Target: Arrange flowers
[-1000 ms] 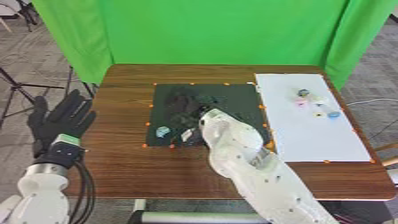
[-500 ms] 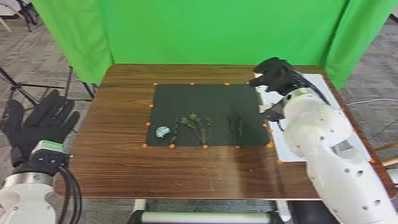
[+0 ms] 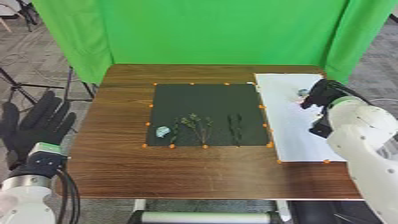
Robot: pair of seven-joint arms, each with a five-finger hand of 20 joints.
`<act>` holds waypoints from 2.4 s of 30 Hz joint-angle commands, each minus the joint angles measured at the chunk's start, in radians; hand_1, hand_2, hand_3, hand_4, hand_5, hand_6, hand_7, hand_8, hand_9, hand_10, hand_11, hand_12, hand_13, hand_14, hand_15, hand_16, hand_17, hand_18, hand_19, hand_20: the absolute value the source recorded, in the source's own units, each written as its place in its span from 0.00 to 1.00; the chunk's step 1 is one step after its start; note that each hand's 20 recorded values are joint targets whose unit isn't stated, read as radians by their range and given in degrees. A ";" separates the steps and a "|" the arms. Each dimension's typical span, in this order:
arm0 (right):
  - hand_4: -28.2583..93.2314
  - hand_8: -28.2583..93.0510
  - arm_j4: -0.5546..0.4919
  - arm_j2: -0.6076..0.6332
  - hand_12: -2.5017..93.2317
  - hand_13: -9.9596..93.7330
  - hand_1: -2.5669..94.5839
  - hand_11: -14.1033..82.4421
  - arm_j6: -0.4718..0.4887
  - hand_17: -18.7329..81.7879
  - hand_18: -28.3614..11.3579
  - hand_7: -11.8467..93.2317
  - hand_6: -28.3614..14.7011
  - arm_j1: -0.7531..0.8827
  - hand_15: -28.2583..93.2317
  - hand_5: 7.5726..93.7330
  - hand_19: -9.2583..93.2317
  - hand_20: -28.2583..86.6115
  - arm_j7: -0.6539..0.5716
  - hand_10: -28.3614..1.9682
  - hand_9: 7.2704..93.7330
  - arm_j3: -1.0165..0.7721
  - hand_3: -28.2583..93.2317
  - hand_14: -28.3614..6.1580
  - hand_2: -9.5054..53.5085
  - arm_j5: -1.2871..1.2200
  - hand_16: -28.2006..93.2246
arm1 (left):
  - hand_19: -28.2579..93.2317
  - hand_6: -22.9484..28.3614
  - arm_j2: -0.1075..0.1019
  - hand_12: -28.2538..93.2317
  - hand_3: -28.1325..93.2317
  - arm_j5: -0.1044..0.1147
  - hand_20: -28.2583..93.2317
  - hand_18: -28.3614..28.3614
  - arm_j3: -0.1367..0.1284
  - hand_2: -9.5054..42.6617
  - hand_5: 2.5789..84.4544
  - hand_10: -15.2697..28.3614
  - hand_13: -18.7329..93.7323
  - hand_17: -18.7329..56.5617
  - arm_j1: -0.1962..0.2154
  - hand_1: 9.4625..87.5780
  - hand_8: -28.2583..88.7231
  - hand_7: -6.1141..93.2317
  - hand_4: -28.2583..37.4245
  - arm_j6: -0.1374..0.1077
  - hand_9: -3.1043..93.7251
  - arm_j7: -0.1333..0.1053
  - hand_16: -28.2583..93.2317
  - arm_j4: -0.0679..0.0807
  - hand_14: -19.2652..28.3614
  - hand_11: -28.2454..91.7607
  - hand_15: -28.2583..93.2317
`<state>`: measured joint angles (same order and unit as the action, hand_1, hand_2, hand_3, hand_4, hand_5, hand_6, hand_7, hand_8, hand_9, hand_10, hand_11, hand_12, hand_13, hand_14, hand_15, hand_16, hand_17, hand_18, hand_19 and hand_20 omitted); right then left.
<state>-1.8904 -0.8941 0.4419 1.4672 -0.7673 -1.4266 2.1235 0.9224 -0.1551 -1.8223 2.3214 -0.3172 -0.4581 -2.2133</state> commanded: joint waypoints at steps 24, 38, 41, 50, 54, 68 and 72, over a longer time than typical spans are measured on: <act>0.00 0.13 0.153 0.037 0.11 0.70 0.57 0.28 -0.063 0.53 0.13 0.24 0.47 0.042 0.63 0.47 0.93 0.53 -0.024 0.47 0.45 0.050 0.83 0.53 0.00 -0.017 0.47 | 0.45 0.60 -0.002 0.31 0.81 -0.003 0.29 0.67 -0.008 0.42 0.45 0.65 0.34 0.18 -0.005 0.16 0.17 0.21 0.00 0.003 0.34 0.019 0.15 0.005 0.65 0.40 0.48; 0.00 0.25 0.191 0.029 0.43 0.77 0.67 0.25 -0.134 0.55 0.16 0.42 0.63 0.061 0.65 0.70 0.94 0.59 0.011 0.63 0.83 0.129 0.75 0.68 0.00 0.032 0.59 | 0.45 0.60 0.003 0.31 0.81 0.000 0.29 0.68 -0.006 0.42 0.45 0.65 0.34 0.18 -0.006 0.17 0.17 0.21 0.00 0.002 0.34 0.022 0.16 0.004 0.67 0.40 0.49; 0.00 0.26 0.191 0.032 0.47 0.79 0.69 0.28 -0.183 0.57 0.17 0.46 0.64 0.077 0.67 0.73 0.95 0.59 0.017 0.65 0.86 0.134 0.76 0.68 0.00 0.039 0.60 | 0.45 0.60 0.006 0.31 0.81 -0.004 0.29 0.68 -0.007 0.42 0.45 0.65 0.34 0.18 -0.004 0.17 0.17 0.21 0.00 0.007 0.34 0.030 0.16 0.005 0.68 0.40 0.49; 0.00 0.32 0.082 0.041 0.54 0.85 0.70 0.29 -0.356 0.60 0.15 0.44 0.64 0.162 0.63 0.81 0.92 0.63 0.064 0.65 0.93 0.066 0.81 0.71 0.00 0.106 0.66 | 0.45 0.60 0.012 0.31 0.81 0.001 0.29 0.68 -0.008 0.42 0.45 0.66 0.34 0.18 0.012 0.17 0.17 0.21 0.00 0.000 0.34 0.020 0.15 -0.002 0.67 0.40 0.49; 0.00 0.33 0.015 0.051 0.55 0.85 0.70 0.29 -0.416 0.60 0.15 0.44 0.63 0.182 0.61 0.82 0.90 0.63 0.095 0.65 0.93 0.054 0.82 0.70 0.00 0.170 0.67 | 0.45 0.60 0.010 0.31 0.81 0.001 0.29 0.68 -0.016 0.42 0.45 0.66 0.34 0.18 0.021 0.17 0.17 0.21 0.00 0.002 0.34 0.014 0.15 -0.003 0.67 0.40 0.49; 0.00 0.33 -0.067 0.032 0.56 0.86 0.69 0.28 -0.516 0.61 0.16 0.43 0.63 0.118 0.59 0.83 0.88 0.64 0.154 0.64 0.93 0.103 0.83 0.67 0.00 0.138 0.70 | 0.45 0.60 0.009 0.31 0.81 0.000 0.29 0.68 -0.011 0.42 0.45 0.66 0.34 0.18 0.023 0.17 0.17 0.21 0.00 -0.003 0.34 0.017 0.16 -0.005 0.66 0.40 0.49; 0.00 0.33 -0.067 0.001 0.56 0.86 0.69 0.28 -0.506 0.61 0.16 0.43 0.63 0.032 0.59 0.83 0.87 0.64 0.192 0.64 0.93 0.194 0.83 0.67 0.00 0.137 0.70 | 0.45 0.60 0.009 0.31 0.81 0.001 0.29 0.68 -0.007 0.42 0.45 0.66 0.34 0.18 0.017 0.17 0.17 0.21 0.00 -0.005 0.34 0.020 0.16 -0.002 0.66 0.40 0.49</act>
<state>-1.9374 -0.8513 -0.0472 1.6145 -0.6489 -1.3427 2.3006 0.9270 -0.1560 -1.8253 2.3240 -0.3171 -0.4392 -2.2109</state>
